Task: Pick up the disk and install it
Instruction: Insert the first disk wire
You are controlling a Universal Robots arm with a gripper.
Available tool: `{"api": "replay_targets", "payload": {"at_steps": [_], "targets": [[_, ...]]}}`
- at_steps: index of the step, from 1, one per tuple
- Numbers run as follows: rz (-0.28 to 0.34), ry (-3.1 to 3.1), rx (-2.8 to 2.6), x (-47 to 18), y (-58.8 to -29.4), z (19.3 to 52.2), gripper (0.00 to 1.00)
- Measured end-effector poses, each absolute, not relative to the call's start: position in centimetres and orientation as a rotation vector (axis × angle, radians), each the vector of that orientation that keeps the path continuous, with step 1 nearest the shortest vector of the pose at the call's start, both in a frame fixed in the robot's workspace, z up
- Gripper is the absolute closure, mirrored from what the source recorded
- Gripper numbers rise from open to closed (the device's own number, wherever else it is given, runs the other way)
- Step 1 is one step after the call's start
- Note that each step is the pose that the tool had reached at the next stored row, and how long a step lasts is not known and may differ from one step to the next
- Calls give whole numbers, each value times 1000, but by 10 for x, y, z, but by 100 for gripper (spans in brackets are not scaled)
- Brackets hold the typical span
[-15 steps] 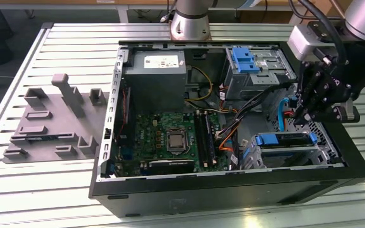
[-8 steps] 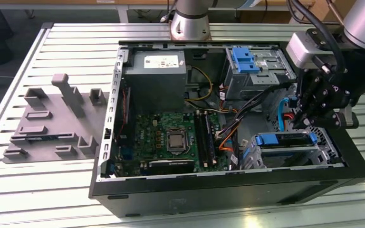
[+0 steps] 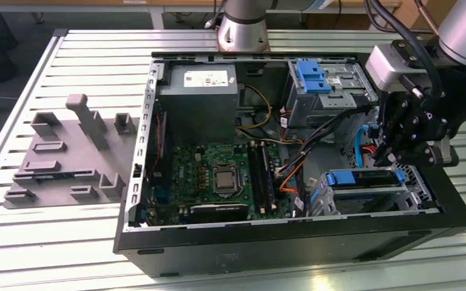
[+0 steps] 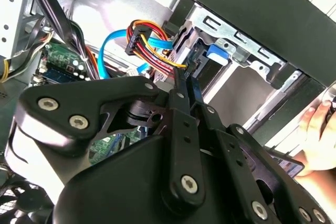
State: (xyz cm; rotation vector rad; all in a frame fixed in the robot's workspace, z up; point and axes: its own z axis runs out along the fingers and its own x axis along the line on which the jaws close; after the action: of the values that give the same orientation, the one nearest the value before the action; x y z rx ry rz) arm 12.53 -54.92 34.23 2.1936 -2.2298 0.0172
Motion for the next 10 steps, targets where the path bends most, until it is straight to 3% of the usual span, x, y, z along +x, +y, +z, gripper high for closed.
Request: {"api": "replay_targets", "payload": {"at_steps": [10], "targets": [[17, -2228, 2196, 125, -552, 338, 84]]}}
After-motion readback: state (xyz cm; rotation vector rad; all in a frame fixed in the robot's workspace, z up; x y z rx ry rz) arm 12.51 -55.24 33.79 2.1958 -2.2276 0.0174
